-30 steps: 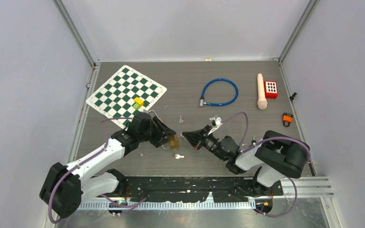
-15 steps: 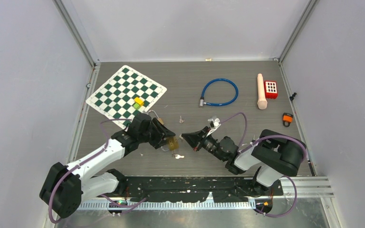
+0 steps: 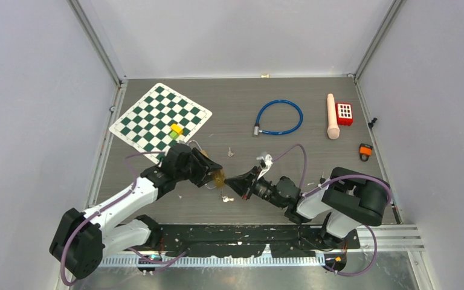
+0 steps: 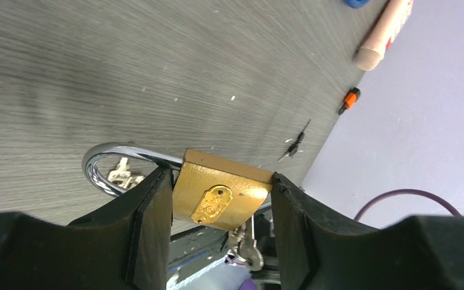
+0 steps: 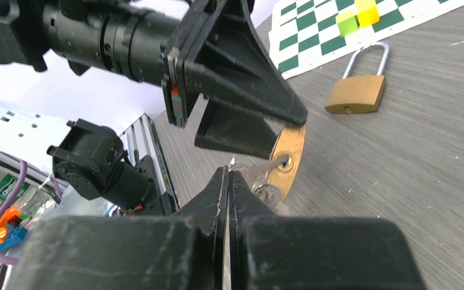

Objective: Unlock with the key

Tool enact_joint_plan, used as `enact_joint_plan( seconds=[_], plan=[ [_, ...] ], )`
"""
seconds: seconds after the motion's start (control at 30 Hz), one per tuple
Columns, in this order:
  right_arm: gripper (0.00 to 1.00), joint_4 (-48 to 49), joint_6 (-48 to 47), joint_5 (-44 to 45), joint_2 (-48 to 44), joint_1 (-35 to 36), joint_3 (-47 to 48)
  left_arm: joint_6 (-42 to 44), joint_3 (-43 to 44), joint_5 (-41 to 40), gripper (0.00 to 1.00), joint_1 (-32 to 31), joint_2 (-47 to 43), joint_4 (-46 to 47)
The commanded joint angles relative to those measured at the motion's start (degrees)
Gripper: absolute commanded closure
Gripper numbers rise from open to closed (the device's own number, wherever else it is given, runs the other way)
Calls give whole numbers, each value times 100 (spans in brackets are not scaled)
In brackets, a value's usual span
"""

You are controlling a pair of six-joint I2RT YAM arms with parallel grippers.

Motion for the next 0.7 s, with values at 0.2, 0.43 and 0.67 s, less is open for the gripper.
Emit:
enact_joint_plan(
  seconds=[0.2, 0.43, 0.67],
  plan=[
    [95, -378, -149, 306, -29, -93, 3, 230, 417, 400, 100, -10, -472, 759],
    [95, -745, 45, 112, -691, -576, -165, 1217, 664, -343, 100, -3, -513, -195],
    [78, -5813, -544, 226, -2442, -720, 971, 2729, 1454, -1559, 100, -10, -60, -1823]
  ],
)
